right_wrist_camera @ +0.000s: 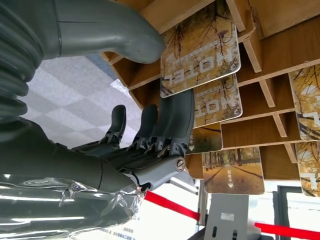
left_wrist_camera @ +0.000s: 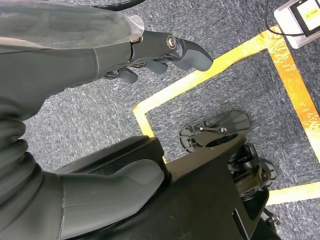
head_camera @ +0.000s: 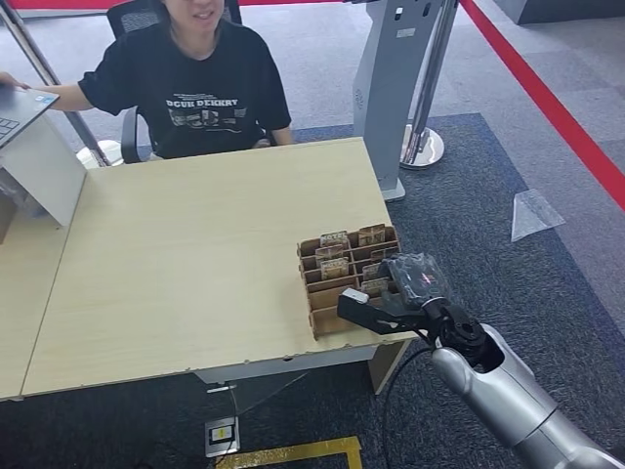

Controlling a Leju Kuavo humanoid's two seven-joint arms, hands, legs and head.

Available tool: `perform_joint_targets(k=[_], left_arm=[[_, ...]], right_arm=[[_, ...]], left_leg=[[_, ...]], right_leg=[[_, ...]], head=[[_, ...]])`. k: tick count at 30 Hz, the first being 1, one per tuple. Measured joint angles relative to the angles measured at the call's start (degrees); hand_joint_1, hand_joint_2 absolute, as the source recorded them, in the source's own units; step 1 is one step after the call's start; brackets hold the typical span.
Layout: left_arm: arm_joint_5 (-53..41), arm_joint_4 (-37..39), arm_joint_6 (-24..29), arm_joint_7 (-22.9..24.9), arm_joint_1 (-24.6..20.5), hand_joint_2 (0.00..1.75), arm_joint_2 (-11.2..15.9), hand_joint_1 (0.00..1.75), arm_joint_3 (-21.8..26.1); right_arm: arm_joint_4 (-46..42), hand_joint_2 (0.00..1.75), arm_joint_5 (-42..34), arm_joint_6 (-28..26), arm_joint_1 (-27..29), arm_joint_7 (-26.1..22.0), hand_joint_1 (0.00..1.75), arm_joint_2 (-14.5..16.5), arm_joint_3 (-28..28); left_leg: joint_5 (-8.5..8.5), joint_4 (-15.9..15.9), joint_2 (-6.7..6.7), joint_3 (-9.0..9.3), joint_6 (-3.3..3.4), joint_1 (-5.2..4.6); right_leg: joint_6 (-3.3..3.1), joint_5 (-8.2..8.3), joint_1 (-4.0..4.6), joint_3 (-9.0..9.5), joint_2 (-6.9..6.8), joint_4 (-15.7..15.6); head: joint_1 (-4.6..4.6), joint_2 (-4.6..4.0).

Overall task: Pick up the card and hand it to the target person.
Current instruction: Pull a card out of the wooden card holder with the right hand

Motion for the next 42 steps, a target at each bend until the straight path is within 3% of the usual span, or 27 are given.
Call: perform_joint_targets(k=[2, 6, 10, 11, 15, 18, 22, 37, 42], left_arm=[[-0.1, 0.0, 0.0, 0.1, 0.0, 1.75, 0.0, 0.0, 0.0], [-0.2, 0.0, 0.0, 0.1, 0.0, 1.75, -0.1, 0.0, 0.0], [-0.2, 0.0, 0.0, 0.1, 0.0, 1.75, -0.2, 0.0, 0.0], [-0.2, 0.0, 0.0, 0.1, 0.0, 1.75, -0.2, 0.0, 0.0], [-0.2, 0.0, 0.0, 0.1, 0.0, 1.75, -0.2, 0.0, 0.0], [-0.1, 0.0, 0.1, 0.1, 0.0, 1.75, -0.2, 0.0, 0.0], [0.0, 0.0, 0.2, 0.1, -0.1, 1.75, -0.2, 0.0, 0.0], [0.4, 0.0, 0.3, 0.1, 0.0, 1.75, -0.1, 0.0, 0.0], [0.5, 0.0, 0.3, 0.1, 0.0, 1.75, -0.1, 0.0, 0.0]], right_arm=[[0.0, 1.75, 0.0, 0.0, 0.0, 0.1, 0.82, 0.0, 0.0], [0.0, 1.75, 0.1, 0.0, 0.1, 0.2, 1.01, 0.0, 0.0], [0.0, 1.75, 0.1, 0.0, 0.2, 0.3, 0.9, 0.0, 0.0], [0.0, 1.75, 0.1, 0.0, 0.2, 0.3, 0.96, 0.0, 0.0], [0.0, 1.75, 0.1, 0.0, 0.3, 0.4, 1.54, 0.0, 0.0], [0.0, 1.75, 0.1, 0.0, 0.4, 0.4, 1.57, 0.0, 0.0], [0.0, 1.75, 0.3, 0.1, 0.5, 0.5, 1.74, 0.0, -0.1], [-0.8, 1.75, 0.3, 0.7, 0.6, 0.6, 1.75, 0.0, -0.3], [-3.2, 1.75, -1.3, 3.6, 0.9, 0.4, 1.75, -0.6, -1.1]], left_leg=[[0.0, 0.0, 0.0, 0.0, 0.0, 0.0], [0.0, 0.0, 0.0, 0.0, 0.0, 0.0], [0.0, 0.0, 0.0, 0.0, 0.0, 0.0], [0.0, 0.0, 0.0, 0.0, 0.0, 0.0], [0.0, 0.0, 0.0, 0.01, 0.0, 0.0], [0.0, 0.0, 0.0, 0.01, 0.0, 0.0], [0.0, 0.0, 0.01, 0.02, 0.0, 0.0], [0.01, 0.0, 0.01, 0.04, 0.0, 0.0], [0.01, 0.0, 0.01, 0.03, 0.0, 0.0]], right_leg=[[0.0, 0.0, 0.0, 0.0, 0.0, 0.0], [0.0, 0.0, 0.0, 0.0, 0.0, 0.0], [0.0, 0.0, 0.0, 0.0, 0.0, 0.0], [0.0, 0.0, 0.0, 0.0, 0.0, 0.0], [0.0, 0.0, 0.0, 0.0, 0.0, 0.0], [0.0, 0.0, 0.0, 0.0, 0.01, 0.0], [0.0, 0.0, 0.0, 0.01, 0.01, 0.0], [0.02, 0.02, 0.0, 0.02, 0.01, 0.0], [0.02, 0.02, 0.0, 0.01, 0.01, 0.0]], head=[[0.0, 0.0], [0.0, 0.0], [0.0, -0.01], [0.0, -0.01], [0.0, -0.01], [0.0, 0.0], [0.0, 0.0], [0.0, -0.01], [0.0, 0.0]])
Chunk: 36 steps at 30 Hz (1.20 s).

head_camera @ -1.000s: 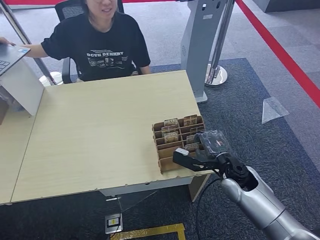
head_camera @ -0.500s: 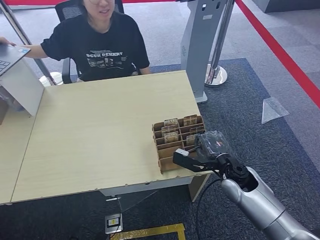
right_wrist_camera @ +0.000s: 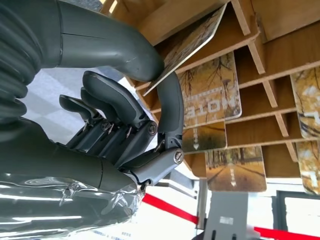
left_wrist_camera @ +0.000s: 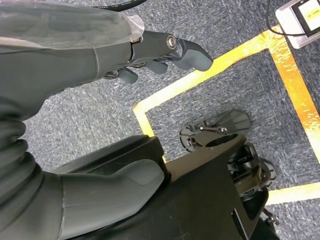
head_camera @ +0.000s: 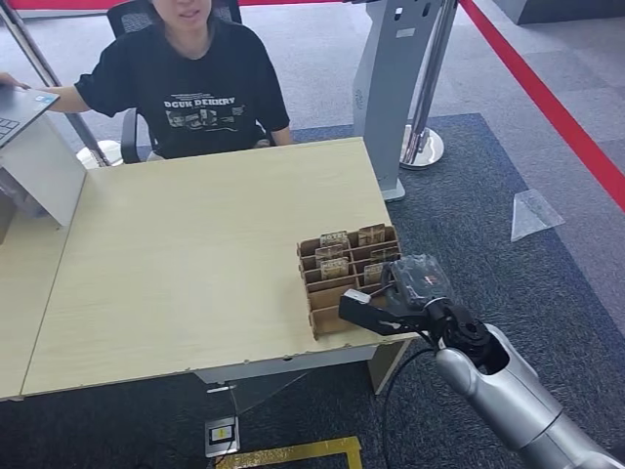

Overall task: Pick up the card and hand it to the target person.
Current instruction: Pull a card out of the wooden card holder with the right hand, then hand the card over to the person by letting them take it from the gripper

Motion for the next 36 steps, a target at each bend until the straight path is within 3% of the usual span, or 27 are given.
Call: perform_joint_targets(k=[3, 6, 12, 15, 18, 22, 28, 32, 36], left_arm=[[0.1, 0.0, 0.0, -0.1, 0.0, 1.75, 0.1, 0.0, 0.0], [0.1, 0.0, -0.1, -0.2, 0.0, 1.75, 0.2, 0.0, 0.0], [0.1, 0.0, -0.6, -0.2, -0.1, 1.75, 0.3, 0.0, 0.0], [0.1, 0.0, -0.6, -0.4, -0.4, 1.75, 0.3, 0.0, 0.0], [0.1, 0.0, -0.6, -0.4, -0.7, 1.75, 0.3, 0.0, 0.0], [0.3, 0.0, -0.4, -0.5, -0.9, 1.75, 0.3, 0.0, 0.0], [-1.1, 0.0, -0.5, 0.4, -1.3, 1.75, 0.1, 0.0, 0.0], [-2.1, 0.0, -0.7, 1.2, -2.3, 1.75, -0.2, 0.0, 0.0], [-2.6, 0.0, -0.7, 1.7, -3.4, 1.75, -0.6, 0.0, 0.0]], right_arm=[[-2.7, 1.75, -3.1, 3.8, -0.2, -0.5, 1.75, -1.1, -0.8], [-6.1, 1.75, -11.6, 9.0, -1.6, -0.3, 1.75, -3.2, -1.7], [-10.6, 1.75, -32.4, 17.9, -10.4, 11.5, 1.75, -9.6, -2.4], [-11.4, 1.75, -41.0, 19.7, -16.9, 16.2, 1.75, -12.4, -1.8], [-11.5, 1.75, -46.8, 19.2, -24.3, 18.0, 1.75, -14.5, -0.3], [-11.0, 1.75, -51.6, 12.1, -32.9, 15.5, 1.75, -15.9, 1.7], [-5.0, 1.75, -54.5, -11.0, -37.6, 0.5, 1.75, -14.9, 3.4], [4.3, 1.75, -53.0, -22.5, -38.4, -8.9, 1.75, -9.7, 4.6], [14.7, 1.75, -52.0, -28.2, -40.0, -14.2, 1.75, -2.3, 6.3]], left_leg=[[0.0, 0.0, 0.0, -0.01, 0.0, 0.0], [0.0, 0.0, 0.01, -0.01, 0.0, -0.03], [0.06, 0.0, 0.03, -0.05, 0.09, -0.14], [0.12, 0.0, 0.03, -0.11, 0.14, -0.17], [0.18, 0.0, 0.02, -0.22, 0.21, -0.21], [0.2, 0.0, 0.01, -0.29, 0.23, -0.2], [0.2, 0.0, -0.07, -0.41, 0.23, -0.17], [0.24, 0.0, -0.04, -0.47, 0.25, -0.18], [0.34, 0.0, -0.08, -0.45, 0.22, -0.16]], right_leg=[[0.0, 0.0, 0.0, 0.0, -0.01, 0.0], [0.03, 0.02, -0.02, -0.01, 0.01, 0.0], [0.12, 0.11, -0.05, -0.04, 0.03, 0.0], [0.13, 0.16, -0.05, -0.08, 0.02, 0.0], [0.18, 0.23, -0.06, -0.19, 0.0, 0.0], [0.19, 0.25, -0.05, -0.23, -0.04, 0.0], [0.2, 0.24, -0.03, -0.19, -0.14, 0.0], [0.2, 0.27, -0.03, -0.17, -0.15, 0.0], [0.19, 0.3, -0.03, -0.19, -0.17, 0.1]], head=[[0.0, 0.0], [0.01, -0.01], [0.01, 0.0], [0.01, 0.0], [-0.02, 0.0], [0.01, 0.0], [0.02, 0.0], [0.01, 0.0], [0.01, 0.0]])
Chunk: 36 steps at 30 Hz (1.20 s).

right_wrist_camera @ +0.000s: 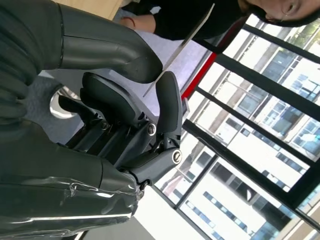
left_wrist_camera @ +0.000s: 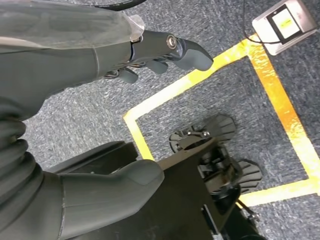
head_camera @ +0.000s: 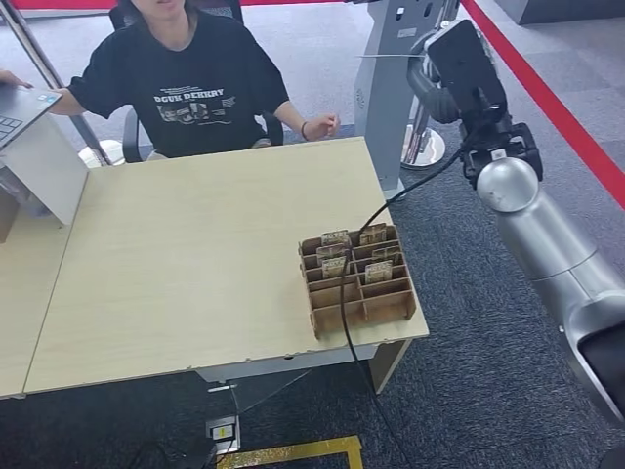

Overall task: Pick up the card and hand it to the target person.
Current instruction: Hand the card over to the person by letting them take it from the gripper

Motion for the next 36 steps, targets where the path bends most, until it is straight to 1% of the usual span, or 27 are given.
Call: perform_joint_targets(k=[3, 6, 9, 12, 14, 19, 23, 26, 27, 30, 33, 35, 36], left_arm=[[-0.1, 0.0, 0.3, 0.1, -0.4, 1.75, -0.2, 0.0, 0.0], [-0.1, 0.0, 0.8, 0.1, -0.4, 1.75, -0.3, 0.0, 0.0], [0.2, 0.0, 1.1, 0.2, -0.4, 1.75, -0.4, 0.0, 0.0], [0.5, 0.0, 1.2, 0.5, -0.1, 1.75, -0.4, 0.0, 0.0], [0.6, 0.0, 1.3, 0.7, 0.2, 1.75, -0.4, 0.0, 0.0], [0.7, 0.0, 1.6, 1.0, 0.8, 1.75, -0.4, 0.0, 0.0], [0.7, 0.0, 1.6, 1.1, 0.8, 1.75, -0.4, 0.0, -0.1], [0.8, 0.0, 1.6, 1.0, 0.8, 1.75, -0.3, 0.0, -0.3], [0.8, 0.0, 1.6, 1.0, 0.8, 1.75, -0.3, 0.0, -0.4], [0.9, 0.0, 1.5, 0.9, 0.8, 1.75, -0.3, 0.0, -0.5], [1.3, 0.0, 1.6, 0.4, 0.8, 1.75, -0.2, 0.0, -0.5], [2.1, 0.1, 1.7, -0.1, 0.9, 1.75, -0.1, 0.0, -0.5], [2.5, 0.1, 1.8, -0.4, 1.0, 1.75, -0.1, 0.0, -0.5]], right_arm=[[7.8, 1.75, 0.7, -2.5, -1.5, -1.9, 1.75, 5.8, 1.4], [14.6, 1.75, 1.9, -3.8, -2.8, -1.9, 1.75, 10.8, 2.8], [20.7, 1.75, 3.0, -3.9, -4.0, -1.4, 1.75, 15.3, 4.2], [25.3, 1.75, 3.9, -3.8, -4.9, -0.5, 1.75, 18.9, 5.2], [28.1, 1.75, 4.4, -3.7, -5.6, 0.1, 1.75, 20.8, 5.7], [33.0, 1.75, 5.9, -3.9, -6.9, 2.7, 1.75, 24.0, 6.8], [36.1, 1.75, 7.3, -3.8, -7.3, 4.9, 1.75, 25.4, 7.7], [37.9, 1.75, 7.7, -3.7, -7.5, 5.3, 1.75, 26.1, 8.3], [38.2, 1.75, 7.8, -3.6, -7.5, 5.3, 1.34, 26.2, 8.4], [39.3, 1.75, 7.7, -2.9, -7.6, 4.3, 0.03, 26.5, 8.7], [39.8, 1.75, 7.2, -0.9, -8.0, 2.5, 0.0, 26.6, 9.0], [39.3, 1.75, 6.7, 2.1, -8.4, 1.8, 0.0, 26.1, 9.2], [38.4, 1.75, 6.5, 4.1, -8.5, 2.3, 0.0, 25.6, 9.3]], left_leg=[[0.06, 0.0, -0.05, 0.0, -0.04, 0.02], [0.08, 0.0, -0.05, -0.02, -0.06, 0.02], [0.08, 0.0, -0.06, -0.04, -0.07, 0.03], [0.08, 0.0, -0.06, -0.04, -0.07, 0.02], [0.08, 0.0, -0.06, -0.05, -0.07, 0.0], [0.08, 0.0, -0.06, -0.04, -0.07, -0.02], [0.08, 0.0, -0.06, -0.03, -0.06, -0.02], [0.08, 0.0, -0.06, -0.02, -0.06, -0.02], [0.08, 0.0, -0.06, -0.02, -0.06, -0.02], [0.08, 0.0, -0.06, -0.02, -0.06, -0.02], [0.08, 0.0, -0.04, -0.01, -0.07, -0.02], [0.08, 0.1, -0.02, 0.01, -0.07, -0.02], [0.08, 0.1, -0.01, 0.02, -0.07, -0.02]], right_leg=[[-0.02, 0.01, 0.0, -0.05, -0.04, 0.1], [-0.03, 0.0, 0.01, -0.11, -0.04, 0.1], [-0.03, -0.01, 0.03, -0.14, -0.05, 0.1], [-0.04, -0.01, 0.05, -0.15, -0.05, 0.1], [-0.03, -0.01, 0.05, -0.16, -0.04, 0.1], [-0.03, 0.0, 0.04, -0.16, -0.04, 0.1], [-0.02, 0.01, 0.04, -0.16, -0.04, 0.1], [-0.02, 0.02, 0.04, -0.16, -0.04, 0.1], [-0.02, 0.02, 0.04, -0.16, -0.04, 0.1], [-0.03, 0.01, 0.04, -0.17, -0.03, 0.1], [-0.03, 0.01, 0.04, -0.19, 0.0, 0.1], [-0.03, 0.02, 0.04, -0.21, 0.04, 0.1], [-0.03, 0.02, 0.04, -0.22, 0.05, 0.1]], head=[[0.0, -0.01], [-0.01, -0.01], [-0.01, -0.01], [-0.01, 0.0], [-0.02, 0.0], [-0.01, 0.0], [-0.01, -0.01], [-0.02, 0.0], [-0.02, 0.0], [-0.02, 0.0], [-0.02, 0.0], [-0.02, 0.0], [-0.02, 0.0]])
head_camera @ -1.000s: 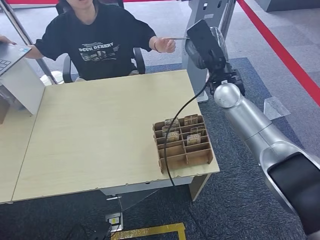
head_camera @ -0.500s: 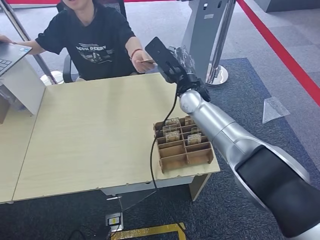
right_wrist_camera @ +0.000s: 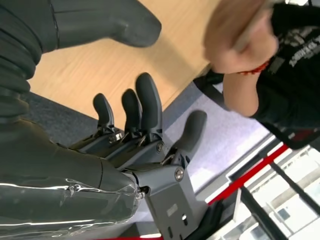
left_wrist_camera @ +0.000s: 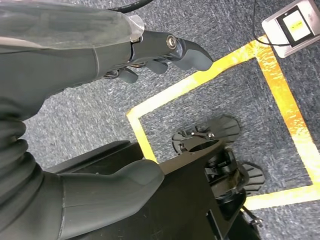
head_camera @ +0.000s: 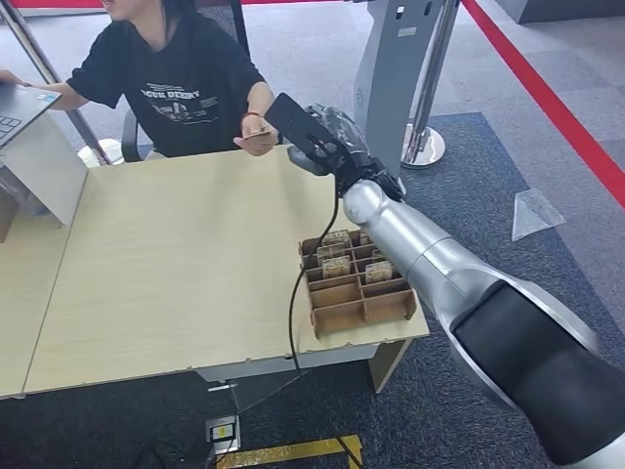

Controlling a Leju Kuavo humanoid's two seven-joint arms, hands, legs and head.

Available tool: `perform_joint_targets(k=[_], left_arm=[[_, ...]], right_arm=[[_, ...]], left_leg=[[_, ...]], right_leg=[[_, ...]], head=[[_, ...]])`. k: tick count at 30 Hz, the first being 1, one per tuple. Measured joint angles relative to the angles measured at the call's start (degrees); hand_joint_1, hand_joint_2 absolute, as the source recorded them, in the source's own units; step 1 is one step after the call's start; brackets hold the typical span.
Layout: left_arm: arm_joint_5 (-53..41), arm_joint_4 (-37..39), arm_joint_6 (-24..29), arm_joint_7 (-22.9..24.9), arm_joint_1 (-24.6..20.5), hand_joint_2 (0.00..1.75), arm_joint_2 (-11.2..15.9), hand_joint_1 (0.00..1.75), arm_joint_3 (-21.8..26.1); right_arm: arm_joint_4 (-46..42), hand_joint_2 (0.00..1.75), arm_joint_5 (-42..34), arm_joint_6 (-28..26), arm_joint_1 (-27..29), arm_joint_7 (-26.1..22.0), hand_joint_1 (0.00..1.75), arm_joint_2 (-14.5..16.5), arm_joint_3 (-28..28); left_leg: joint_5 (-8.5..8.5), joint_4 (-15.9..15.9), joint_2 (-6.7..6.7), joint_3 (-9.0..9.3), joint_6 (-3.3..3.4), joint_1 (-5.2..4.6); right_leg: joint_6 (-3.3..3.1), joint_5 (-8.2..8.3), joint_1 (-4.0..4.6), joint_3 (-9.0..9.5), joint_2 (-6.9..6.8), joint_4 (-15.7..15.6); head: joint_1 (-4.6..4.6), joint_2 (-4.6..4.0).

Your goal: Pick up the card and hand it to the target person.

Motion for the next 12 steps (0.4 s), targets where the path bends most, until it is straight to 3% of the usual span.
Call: perform_joint_targets(k=[4, 9, 12], left_arm=[[1.2, 0.1, 0.0, -0.5, 1.1, 1.75, 0.4, 0.0, 0.0], [2.5, 0.4, 0.1, -1.2, 3.1, 1.75, 1.2, 0.0, 0.0], [2.7, 0.5, 0.1, -1.6, 3.8, 1.75, 1.5, 0.0, 0.0]], right_arm=[[-9.0, 1.75, -1.5, 8.1, -0.1, 6.3, 0.0, -5.2, 0.1], [-27.6, 1.75, -2.5, 14.2, 1.6, 16.8, 0.0, -16.5, -2.5], [-37.1, 1.75, -3.3, 16.4, 3.1, 20.5, 0.0, -22.0, -5.5]], left_leg=[[0.0, 0.1, -0.01, 0.04, 0.0, -0.01], [-0.04, 0.2, -0.01, 0.02, 0.04, -0.06], [-0.09, 0.2, -0.01, 0.0, 0.11, -0.07]], right_leg=[[0.01, 0.0, 0.01, -0.01, -0.02, 0.0], [0.04, 0.03, -0.02, 0.01, -0.01, -0.1], [0.05, 0.03, -0.04, 0.04, -0.01, -0.1]], head=[[0.0, 0.0], [0.01, -0.01], [0.02, 0.0]])
